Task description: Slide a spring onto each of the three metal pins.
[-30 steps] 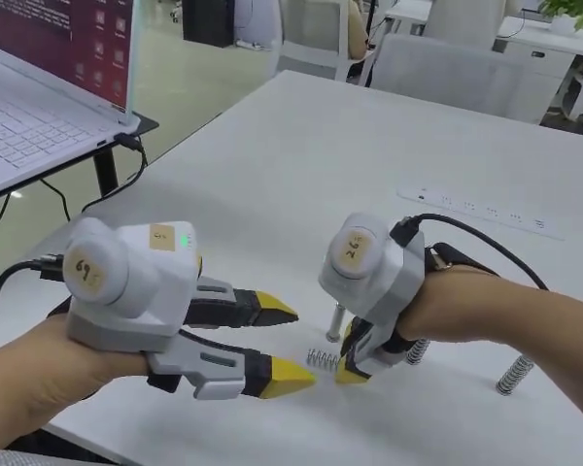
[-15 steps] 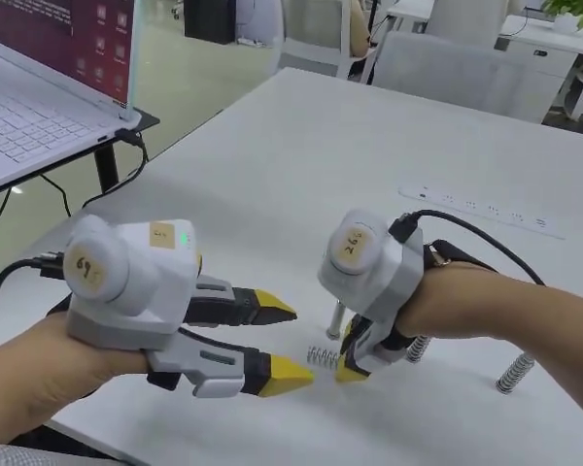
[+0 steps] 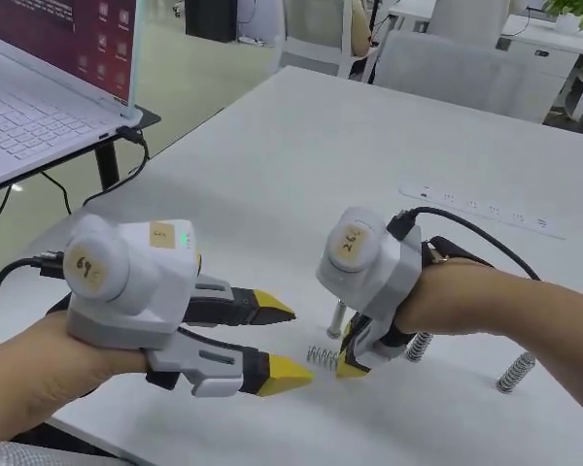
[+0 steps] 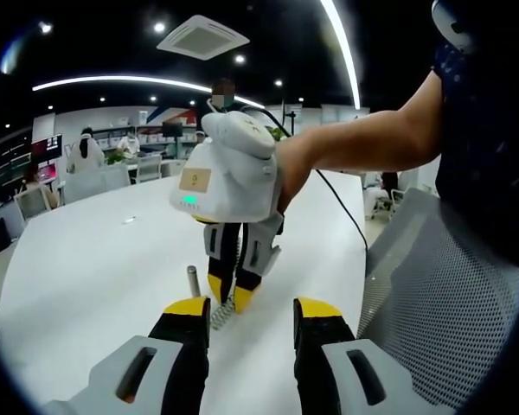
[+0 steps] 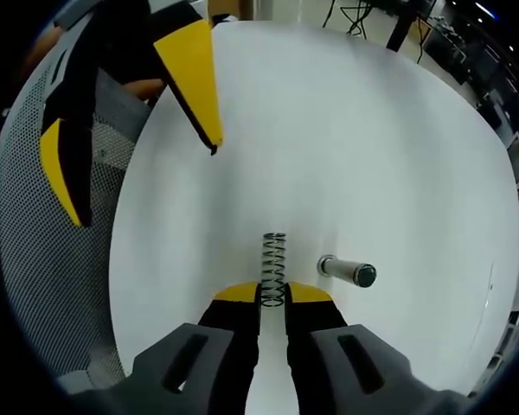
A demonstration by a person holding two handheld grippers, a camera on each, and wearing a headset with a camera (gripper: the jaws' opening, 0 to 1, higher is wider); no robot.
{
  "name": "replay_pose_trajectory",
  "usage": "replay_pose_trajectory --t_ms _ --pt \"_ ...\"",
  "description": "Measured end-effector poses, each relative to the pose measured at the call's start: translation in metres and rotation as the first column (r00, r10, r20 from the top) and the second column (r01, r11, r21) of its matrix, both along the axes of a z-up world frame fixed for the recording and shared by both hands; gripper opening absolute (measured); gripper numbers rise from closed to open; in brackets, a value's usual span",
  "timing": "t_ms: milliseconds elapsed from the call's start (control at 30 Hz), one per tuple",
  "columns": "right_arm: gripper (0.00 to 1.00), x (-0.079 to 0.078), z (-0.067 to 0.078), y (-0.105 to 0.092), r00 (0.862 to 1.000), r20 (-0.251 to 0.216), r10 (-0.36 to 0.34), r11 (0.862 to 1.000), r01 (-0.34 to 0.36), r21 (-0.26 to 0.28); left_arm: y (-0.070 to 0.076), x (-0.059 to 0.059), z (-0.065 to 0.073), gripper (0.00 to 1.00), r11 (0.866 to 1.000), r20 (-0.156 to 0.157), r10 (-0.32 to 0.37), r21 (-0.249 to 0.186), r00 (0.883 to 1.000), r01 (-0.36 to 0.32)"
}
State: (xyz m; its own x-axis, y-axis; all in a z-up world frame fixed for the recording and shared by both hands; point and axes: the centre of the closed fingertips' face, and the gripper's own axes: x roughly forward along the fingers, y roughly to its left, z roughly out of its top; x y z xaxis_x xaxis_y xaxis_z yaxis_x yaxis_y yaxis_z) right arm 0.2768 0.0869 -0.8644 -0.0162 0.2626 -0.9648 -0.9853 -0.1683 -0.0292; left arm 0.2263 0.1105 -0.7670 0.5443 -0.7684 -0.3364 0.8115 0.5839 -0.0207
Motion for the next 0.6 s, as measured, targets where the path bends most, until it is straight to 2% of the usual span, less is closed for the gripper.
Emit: replay_pose_trajectory --t_ms 367,600 --pt "0.08 -0.007 0.013 -0.003 1.000 -0.008 -0.008 1.000 0.008 0.013 -0.001 0.000 -0.002 0.32 1.000 -0.003 -0.010 0.006 1.000 0.010" --pt "0.08 -0.015 0.029 -0.013 1.000 -0.012 -0.004 1.000 0.004 0.019 -0.007 0.003 0.002 0.31 1.000 0.001 -0.029 0.011 1.000 0.029"
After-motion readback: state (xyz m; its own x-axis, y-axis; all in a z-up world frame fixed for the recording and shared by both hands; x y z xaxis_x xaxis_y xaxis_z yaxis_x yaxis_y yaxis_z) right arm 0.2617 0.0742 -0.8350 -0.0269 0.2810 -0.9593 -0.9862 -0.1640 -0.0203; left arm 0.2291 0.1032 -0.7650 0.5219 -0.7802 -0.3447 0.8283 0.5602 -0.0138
